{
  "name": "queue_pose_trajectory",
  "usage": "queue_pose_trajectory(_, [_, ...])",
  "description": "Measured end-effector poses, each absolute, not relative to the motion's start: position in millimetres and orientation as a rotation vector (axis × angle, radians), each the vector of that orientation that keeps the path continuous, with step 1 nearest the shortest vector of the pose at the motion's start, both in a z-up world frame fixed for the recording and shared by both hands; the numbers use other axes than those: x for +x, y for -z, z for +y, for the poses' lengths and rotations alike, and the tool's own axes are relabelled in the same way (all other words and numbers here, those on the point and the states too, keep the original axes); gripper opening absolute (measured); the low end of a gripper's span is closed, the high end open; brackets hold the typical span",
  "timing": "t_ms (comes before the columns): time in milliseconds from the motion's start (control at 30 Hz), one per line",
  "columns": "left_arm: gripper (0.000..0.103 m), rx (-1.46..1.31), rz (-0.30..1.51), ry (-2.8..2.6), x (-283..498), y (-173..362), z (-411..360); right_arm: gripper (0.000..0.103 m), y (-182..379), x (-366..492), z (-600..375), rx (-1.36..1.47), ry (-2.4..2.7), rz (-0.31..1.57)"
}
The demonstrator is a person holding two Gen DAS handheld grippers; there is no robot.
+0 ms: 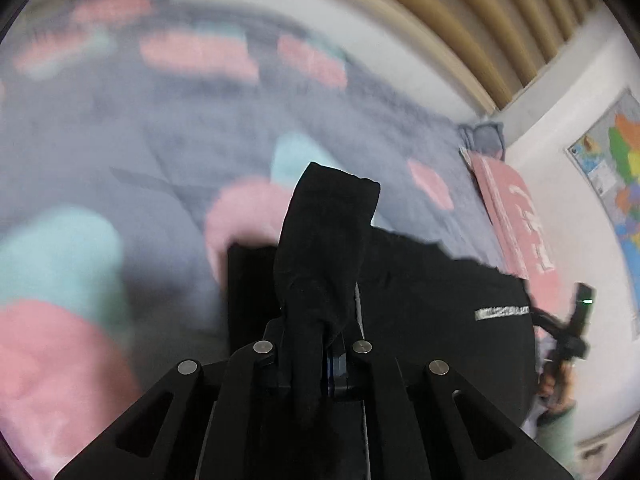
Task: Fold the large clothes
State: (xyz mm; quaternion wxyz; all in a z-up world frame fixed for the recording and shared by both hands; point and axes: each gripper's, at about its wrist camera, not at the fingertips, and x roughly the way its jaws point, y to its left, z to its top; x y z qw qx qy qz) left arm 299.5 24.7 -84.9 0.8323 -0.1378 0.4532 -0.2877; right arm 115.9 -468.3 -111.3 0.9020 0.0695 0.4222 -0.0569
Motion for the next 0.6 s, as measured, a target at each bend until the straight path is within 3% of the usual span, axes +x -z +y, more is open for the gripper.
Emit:
queue_pose_trajectory(167, [0.008,-0.383,0.779,0.655,273.8,21.7,44.2,0.016,41.8,95.6,-454.3,0.012,0.257,0.719])
queue_pose_trajectory(300, [0.008,-0.357,0.799,0.577,287.1,25.2,34.1,0.016,31.7,114.0,-451.5,-0.005,0.334,0.724])
queue_pose_trajectory(467, [0.009,-0.265,0.980,0.458,328.6,99.5,7.8,0.016,109.2,167.8,-469.8,0.056,0.384,0.932])
queue_pose_trajectory(600, [0.017,-0.194,1.111,0.421,343.8,154.7,-15.6,0.024,172.4,191.5,-469.5,0.036,0.379,1.076])
